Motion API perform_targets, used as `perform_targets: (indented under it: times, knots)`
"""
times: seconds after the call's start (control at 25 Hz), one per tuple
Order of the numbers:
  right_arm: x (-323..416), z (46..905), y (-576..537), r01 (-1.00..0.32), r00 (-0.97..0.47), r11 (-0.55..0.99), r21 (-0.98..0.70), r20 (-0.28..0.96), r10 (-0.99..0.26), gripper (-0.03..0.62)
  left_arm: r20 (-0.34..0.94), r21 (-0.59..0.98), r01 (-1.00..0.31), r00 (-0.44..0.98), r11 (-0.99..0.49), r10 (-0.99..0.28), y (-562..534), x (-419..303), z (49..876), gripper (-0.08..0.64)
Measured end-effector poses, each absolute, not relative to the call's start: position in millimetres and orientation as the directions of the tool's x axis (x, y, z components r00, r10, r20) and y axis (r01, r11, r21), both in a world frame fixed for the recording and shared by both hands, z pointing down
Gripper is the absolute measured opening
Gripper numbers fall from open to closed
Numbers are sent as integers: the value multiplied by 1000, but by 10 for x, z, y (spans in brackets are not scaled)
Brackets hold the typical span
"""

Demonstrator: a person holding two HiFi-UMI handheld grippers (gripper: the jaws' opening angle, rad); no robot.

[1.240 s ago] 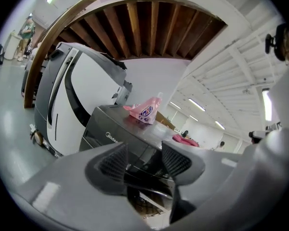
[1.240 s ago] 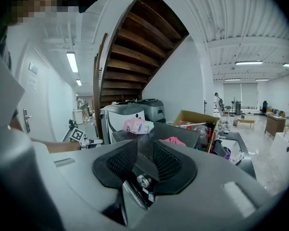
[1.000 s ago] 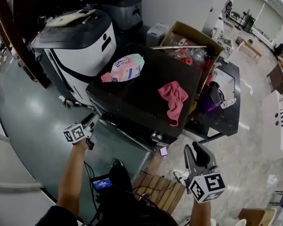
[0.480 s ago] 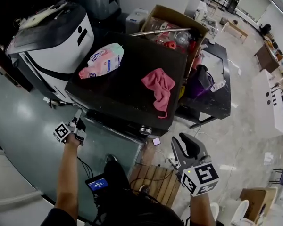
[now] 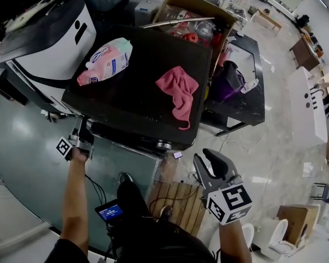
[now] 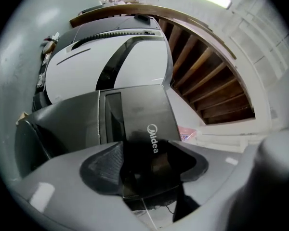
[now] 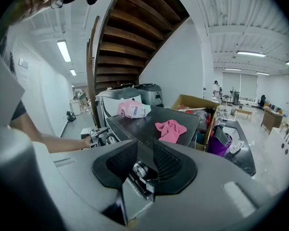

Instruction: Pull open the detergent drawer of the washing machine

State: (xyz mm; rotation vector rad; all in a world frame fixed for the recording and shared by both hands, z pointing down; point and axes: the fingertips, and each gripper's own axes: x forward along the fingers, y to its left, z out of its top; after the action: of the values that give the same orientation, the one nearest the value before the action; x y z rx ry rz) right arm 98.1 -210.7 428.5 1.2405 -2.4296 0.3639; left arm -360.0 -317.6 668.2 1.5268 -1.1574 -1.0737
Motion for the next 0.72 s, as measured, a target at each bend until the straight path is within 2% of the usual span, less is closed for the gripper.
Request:
perform_targets:
  times: [0.24, 0.36, 0.52, 0.64, 0.72]
  knots:
    - [949, 4462, -2102, -822, -521, 567, -62, 485, -702, 84, -243, 954, -133, 188, -270, -952, -3252, -3632, 6687, 368]
    - [912, 4549, -2092, -822, -516, 566, -66, 507, -690, 84, -355, 922, -100, 171, -375, -919, -3300, -3705, 6555, 379]
    - [857, 4703, -2066, -819, -512, 569, -70, 537, -671, 84, -434, 895, -50, 142, -444, -890, -3346, -3803, 6524, 380]
    - [825, 4801, -2042, -817, -508, 573, -70, 559, -656, 84, -425, 900, -39, 140, -434, -894, -3370, -3822, 6578, 377]
    - [810, 4831, -2025, -816, -505, 574, -69, 568, -650, 84, -411, 910, -4, 131, -415, -902, -3388, -3798, 6613, 347]
